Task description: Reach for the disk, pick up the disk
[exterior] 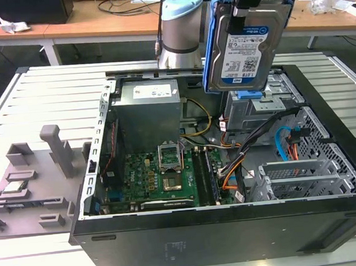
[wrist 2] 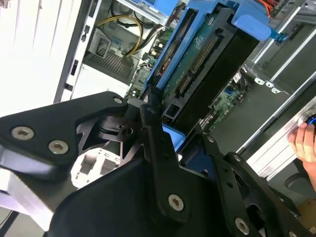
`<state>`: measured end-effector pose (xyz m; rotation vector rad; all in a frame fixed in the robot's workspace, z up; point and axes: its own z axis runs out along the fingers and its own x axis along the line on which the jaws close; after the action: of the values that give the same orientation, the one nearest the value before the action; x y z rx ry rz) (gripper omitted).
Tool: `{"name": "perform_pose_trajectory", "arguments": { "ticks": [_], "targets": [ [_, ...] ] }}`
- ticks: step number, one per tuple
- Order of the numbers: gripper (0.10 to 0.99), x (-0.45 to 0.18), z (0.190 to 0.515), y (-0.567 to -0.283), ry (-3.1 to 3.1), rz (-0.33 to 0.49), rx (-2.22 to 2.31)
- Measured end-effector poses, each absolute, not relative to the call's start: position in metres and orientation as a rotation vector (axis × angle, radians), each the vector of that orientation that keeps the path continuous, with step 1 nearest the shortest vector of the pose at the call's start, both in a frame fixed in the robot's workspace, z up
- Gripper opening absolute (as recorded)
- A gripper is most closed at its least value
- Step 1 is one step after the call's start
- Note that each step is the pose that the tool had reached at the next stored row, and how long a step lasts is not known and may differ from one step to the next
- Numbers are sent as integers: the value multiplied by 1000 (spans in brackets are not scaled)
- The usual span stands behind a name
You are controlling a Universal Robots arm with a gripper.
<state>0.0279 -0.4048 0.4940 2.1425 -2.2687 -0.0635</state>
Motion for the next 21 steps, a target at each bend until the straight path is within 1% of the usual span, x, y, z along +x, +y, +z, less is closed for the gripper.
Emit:
{"name": "perform_pose_trajectory", "arguments": {
  "ticks": [21],
  "targets": [
    [369, 28, 493, -435, -2269, -63, 2142]
  ]
}}
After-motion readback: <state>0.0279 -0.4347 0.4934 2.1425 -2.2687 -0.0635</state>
